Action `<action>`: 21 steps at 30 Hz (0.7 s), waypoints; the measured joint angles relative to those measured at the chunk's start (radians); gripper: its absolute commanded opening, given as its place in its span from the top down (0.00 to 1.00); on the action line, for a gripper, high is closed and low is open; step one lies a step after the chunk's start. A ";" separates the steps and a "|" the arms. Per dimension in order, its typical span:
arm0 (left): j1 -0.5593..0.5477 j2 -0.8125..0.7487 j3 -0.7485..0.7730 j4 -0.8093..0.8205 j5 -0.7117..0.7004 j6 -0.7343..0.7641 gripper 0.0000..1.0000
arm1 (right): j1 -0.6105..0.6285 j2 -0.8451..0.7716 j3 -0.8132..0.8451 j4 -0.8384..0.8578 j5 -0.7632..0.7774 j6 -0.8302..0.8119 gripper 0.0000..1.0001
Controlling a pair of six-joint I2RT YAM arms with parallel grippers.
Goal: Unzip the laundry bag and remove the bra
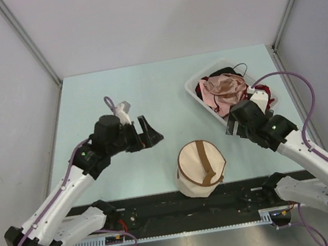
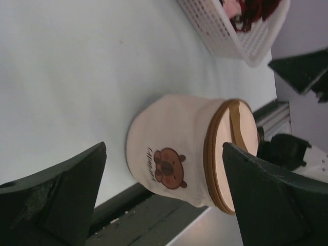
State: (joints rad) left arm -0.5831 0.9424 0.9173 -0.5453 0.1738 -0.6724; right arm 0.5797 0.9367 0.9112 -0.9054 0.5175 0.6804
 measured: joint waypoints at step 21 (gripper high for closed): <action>-0.354 0.103 -0.156 0.210 0.064 -0.195 0.45 | 0.015 0.021 -0.014 0.041 -0.030 0.001 0.00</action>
State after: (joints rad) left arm -0.9375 1.0451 0.7612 -0.3355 0.2379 -0.8673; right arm 0.5949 0.9577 0.8967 -0.8642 0.4877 0.6815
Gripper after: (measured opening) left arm 0.804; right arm 0.994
